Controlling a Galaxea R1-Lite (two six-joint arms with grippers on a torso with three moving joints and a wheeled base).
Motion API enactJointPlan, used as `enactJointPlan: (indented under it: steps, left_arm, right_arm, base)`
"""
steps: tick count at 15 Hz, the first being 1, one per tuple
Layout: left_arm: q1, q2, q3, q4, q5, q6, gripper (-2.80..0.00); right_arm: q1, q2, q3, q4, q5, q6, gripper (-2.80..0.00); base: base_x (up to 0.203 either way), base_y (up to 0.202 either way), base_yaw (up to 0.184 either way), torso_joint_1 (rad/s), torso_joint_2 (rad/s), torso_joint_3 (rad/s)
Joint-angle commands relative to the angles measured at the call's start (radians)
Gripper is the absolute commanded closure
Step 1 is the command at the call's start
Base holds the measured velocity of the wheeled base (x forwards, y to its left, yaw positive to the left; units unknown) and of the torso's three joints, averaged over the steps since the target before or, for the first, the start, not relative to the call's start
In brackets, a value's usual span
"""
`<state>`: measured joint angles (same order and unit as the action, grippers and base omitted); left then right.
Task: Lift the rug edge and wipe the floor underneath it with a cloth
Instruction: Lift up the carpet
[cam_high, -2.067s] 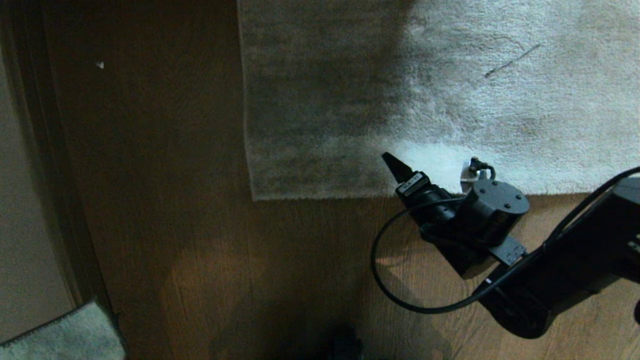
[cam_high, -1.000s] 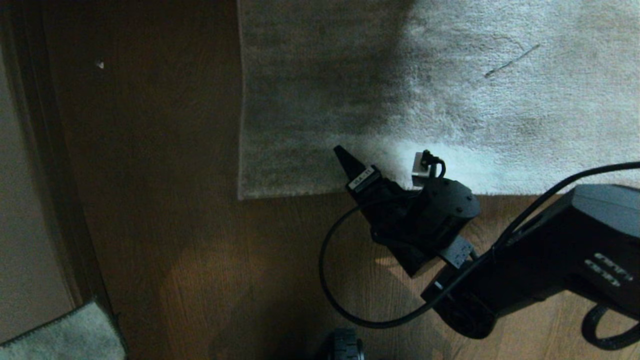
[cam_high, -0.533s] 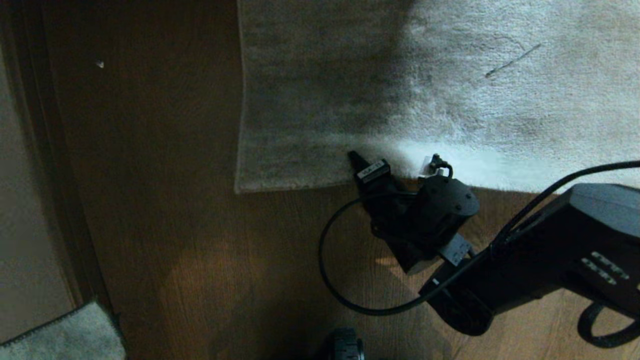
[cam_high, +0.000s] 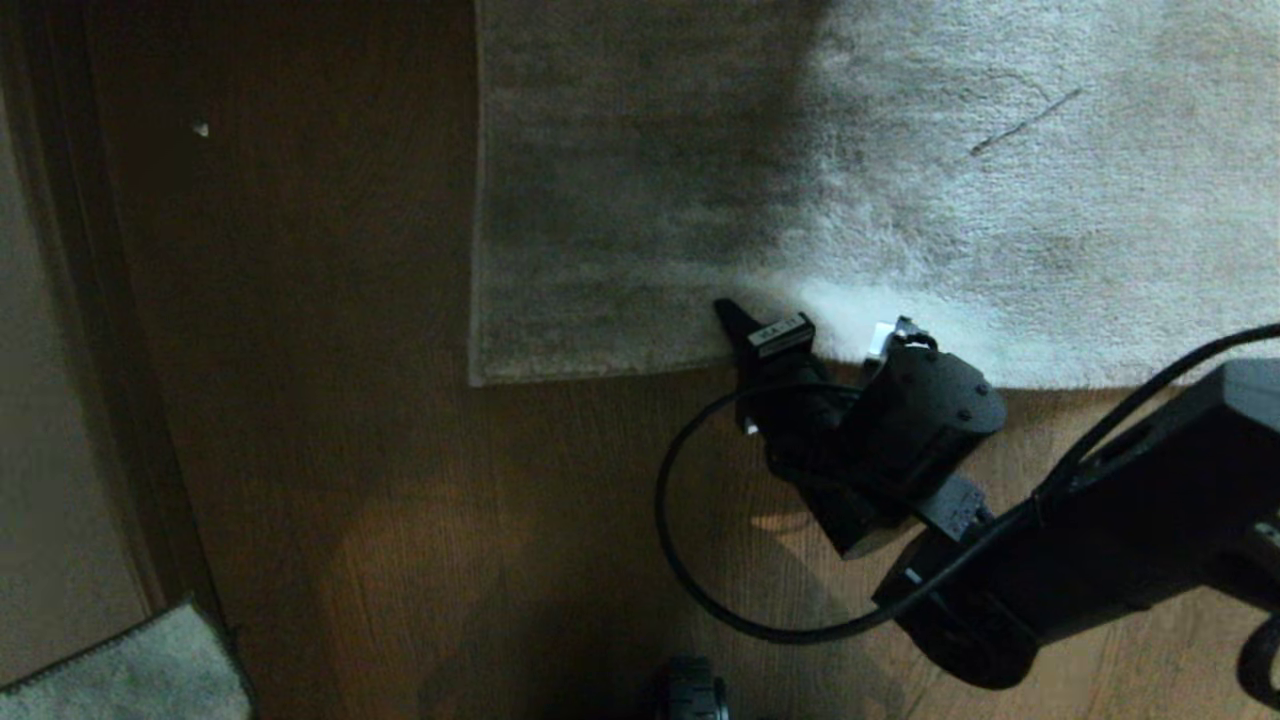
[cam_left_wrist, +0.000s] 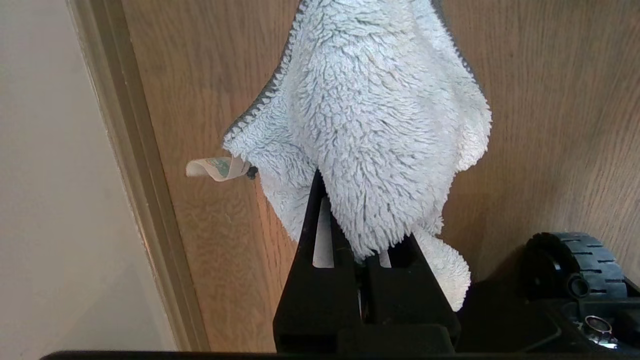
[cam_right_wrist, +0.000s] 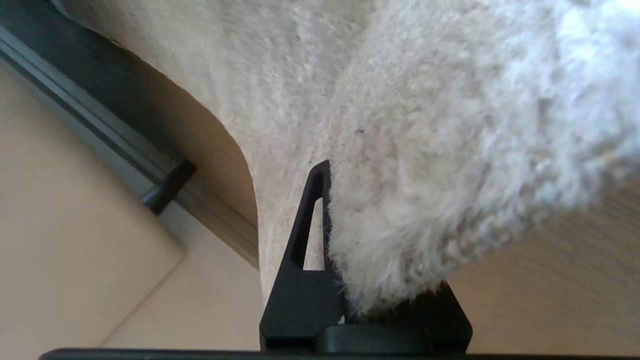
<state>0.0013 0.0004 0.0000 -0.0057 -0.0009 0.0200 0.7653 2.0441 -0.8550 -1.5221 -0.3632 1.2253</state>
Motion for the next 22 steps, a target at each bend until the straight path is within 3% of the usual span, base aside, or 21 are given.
enactJointPlan:
  steps: [1, 16, 20, 22]
  left_arm:
    - [0.0, 0.0, 0.0, 0.0, -0.001, 0.0, 0.0]
    - [0.0, 0.0, -0.001, -0.001, -0.002, 0.002, 0.0]
    - [0.0, 0.0, -0.001, -0.002, -0.002, 0.001, 0.0]
    - [0.0, 0.0, -0.002, 0.0, -0.004, 0.002, 0.0]
  right_arm:
    - [0.0, -0.089, 0.036, -0.048, -0.004, 0.023, 0.0]
    - [0.0, -0.49, 0.214, -0.048, 0.003, 0.047, 0.0]
    - [0.0, -0.545, 0.268, -0.048, 0.003, 0.163, 0.0]
    - [0.0, -0.571, 0.326, -0.048, 0.041, 0.204, 0.0]
  base:
    - [0.0, 0.0, 0.0, 0.0, 0.0, 0.0]
    - [0.0, 0.0, 0.0, 0.0, 0.0, 0.0]
    - [0.0, 0.0, 0.0, 0.0, 0.0, 0.0]
    - [0.0, 0.0, 0.0, 0.0, 0.0, 0.0]
